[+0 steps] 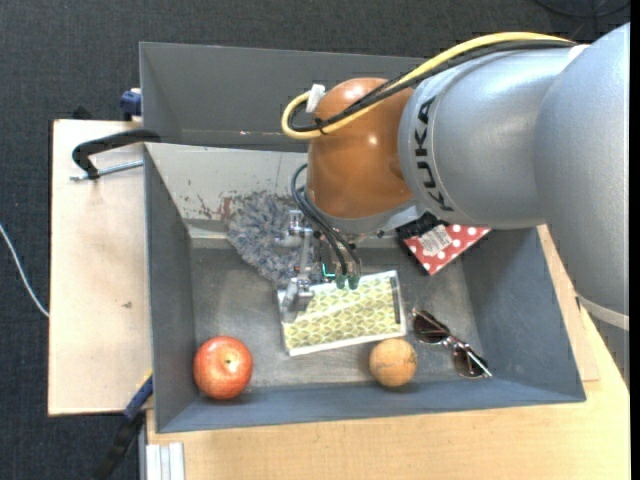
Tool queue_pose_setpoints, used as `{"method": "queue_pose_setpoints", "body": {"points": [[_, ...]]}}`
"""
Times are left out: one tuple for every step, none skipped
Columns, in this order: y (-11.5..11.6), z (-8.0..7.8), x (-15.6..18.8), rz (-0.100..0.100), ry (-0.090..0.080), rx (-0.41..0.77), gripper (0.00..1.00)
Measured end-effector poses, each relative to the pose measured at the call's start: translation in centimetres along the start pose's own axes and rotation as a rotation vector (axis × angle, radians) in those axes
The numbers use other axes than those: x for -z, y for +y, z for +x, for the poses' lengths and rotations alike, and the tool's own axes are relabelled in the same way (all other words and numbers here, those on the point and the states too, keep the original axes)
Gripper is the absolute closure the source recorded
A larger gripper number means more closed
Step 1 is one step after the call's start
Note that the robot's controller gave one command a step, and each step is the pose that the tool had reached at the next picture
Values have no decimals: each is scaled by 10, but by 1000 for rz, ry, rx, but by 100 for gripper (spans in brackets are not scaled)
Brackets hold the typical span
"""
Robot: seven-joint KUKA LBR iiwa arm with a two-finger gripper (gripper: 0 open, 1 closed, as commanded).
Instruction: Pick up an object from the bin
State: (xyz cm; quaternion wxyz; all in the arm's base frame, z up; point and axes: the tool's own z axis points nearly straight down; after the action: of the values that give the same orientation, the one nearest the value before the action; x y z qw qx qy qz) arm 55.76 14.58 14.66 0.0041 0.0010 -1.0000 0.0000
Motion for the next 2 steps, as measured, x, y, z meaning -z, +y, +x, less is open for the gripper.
{"method": "queue_pose_setpoints", "body": {"points": [[-1, -2, 5, -2, -8, -2, 0], [-30, -29, -38, -6, -16, -216, 0]]}}
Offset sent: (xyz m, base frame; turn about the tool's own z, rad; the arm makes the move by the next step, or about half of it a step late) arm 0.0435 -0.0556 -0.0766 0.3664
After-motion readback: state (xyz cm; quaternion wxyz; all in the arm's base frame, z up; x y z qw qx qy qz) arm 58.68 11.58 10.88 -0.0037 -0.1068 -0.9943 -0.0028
